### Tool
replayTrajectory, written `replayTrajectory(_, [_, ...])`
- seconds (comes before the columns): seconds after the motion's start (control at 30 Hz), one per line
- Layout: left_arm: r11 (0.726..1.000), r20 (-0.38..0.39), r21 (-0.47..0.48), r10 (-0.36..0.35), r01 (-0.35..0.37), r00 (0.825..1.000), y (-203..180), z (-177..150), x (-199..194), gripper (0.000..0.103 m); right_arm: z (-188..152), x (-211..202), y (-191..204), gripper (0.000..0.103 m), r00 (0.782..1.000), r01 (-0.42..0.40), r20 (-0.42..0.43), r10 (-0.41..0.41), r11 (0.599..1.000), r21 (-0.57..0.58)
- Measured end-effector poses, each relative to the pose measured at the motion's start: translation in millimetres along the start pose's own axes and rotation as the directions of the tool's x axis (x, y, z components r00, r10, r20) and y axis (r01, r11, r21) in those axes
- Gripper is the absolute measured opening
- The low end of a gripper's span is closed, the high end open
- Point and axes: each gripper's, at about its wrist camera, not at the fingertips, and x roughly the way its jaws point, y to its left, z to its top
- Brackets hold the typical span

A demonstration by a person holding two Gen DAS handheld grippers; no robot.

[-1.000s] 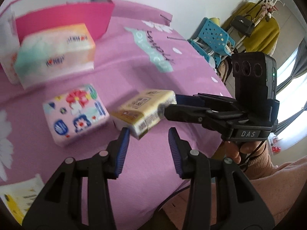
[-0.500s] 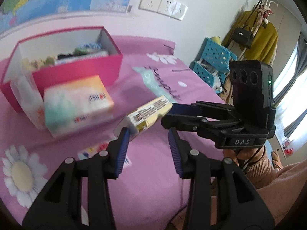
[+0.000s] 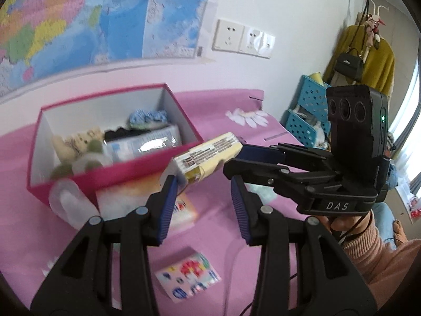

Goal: Organize soft objects
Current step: 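Carry the yellow tissue pack over the box and release it inside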

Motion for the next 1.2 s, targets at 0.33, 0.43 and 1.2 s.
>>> replayTrajectory(0.33, [0.997,0.004,-0.019,0.073,-0.073,0.997,21.3,39.4,29.3,0.044,41.6,33.3,-21.1,0.04,1.0,0.023,0.016,-0.023,1.0,-0.012])
replayTrajectory(0.43, [0.996,-0.013,-0.031,0.085,-0.085,0.996,29.7,47.0,42.9,0.044,47.6,46.1,-28.9,0.04,0.999,0.042,0.01,-0.042,0.999,-0.01])
replayTrajectory(1.2, [0.99,-0.067,-0.105,0.085,-0.091,0.994,56.0,36.0,59.7,0.044,46.7,63.0,-45.0,0.04,0.992,0.121,-0.033,-0.121,0.992,0.018])
